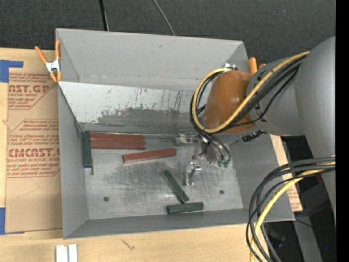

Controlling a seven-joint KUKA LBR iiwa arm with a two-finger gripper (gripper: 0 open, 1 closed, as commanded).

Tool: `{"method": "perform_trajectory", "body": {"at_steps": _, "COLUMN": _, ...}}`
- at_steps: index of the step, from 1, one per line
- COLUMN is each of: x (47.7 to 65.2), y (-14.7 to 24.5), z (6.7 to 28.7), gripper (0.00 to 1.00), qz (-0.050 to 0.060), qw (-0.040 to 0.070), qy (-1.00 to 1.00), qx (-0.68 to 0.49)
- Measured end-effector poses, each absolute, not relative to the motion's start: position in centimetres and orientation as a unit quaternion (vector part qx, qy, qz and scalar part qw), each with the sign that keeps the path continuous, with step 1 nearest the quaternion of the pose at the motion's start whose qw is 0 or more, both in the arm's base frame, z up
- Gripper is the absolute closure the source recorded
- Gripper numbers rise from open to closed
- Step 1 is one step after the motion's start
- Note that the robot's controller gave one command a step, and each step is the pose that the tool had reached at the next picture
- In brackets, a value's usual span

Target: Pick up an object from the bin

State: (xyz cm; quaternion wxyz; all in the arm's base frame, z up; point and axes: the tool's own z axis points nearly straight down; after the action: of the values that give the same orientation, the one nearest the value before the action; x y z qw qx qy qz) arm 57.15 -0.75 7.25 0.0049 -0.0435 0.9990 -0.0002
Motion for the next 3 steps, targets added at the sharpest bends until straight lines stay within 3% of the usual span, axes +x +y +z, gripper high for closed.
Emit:
{"method": "perform_trajectory", "body": {"at_steps": 1, "x": 57.1, "y": -0.8, "z": 7.2, "gripper": 0.00, "qz": 0.000, "qw": 0.005, "qy": 0.999, "qx": -0.043}}
{"method": "perform_trajectory", "body": {"at_steps": 2, "x": 58.2, "y": 7.8, "z": 7.4, "gripper": 1.00, "qz": 0.000, "qw": 0.001, "qy": 0.991, "qx": -0.130}}
{"method": "perform_trajectory", "body": {"at_steps": 3, "x": 58.2, "y": 7.8, "z": 7.4, "gripper": 1.00, "qz": 0.000, "qw": 0.001, "qy": 0.991, "qx": -0.130}}
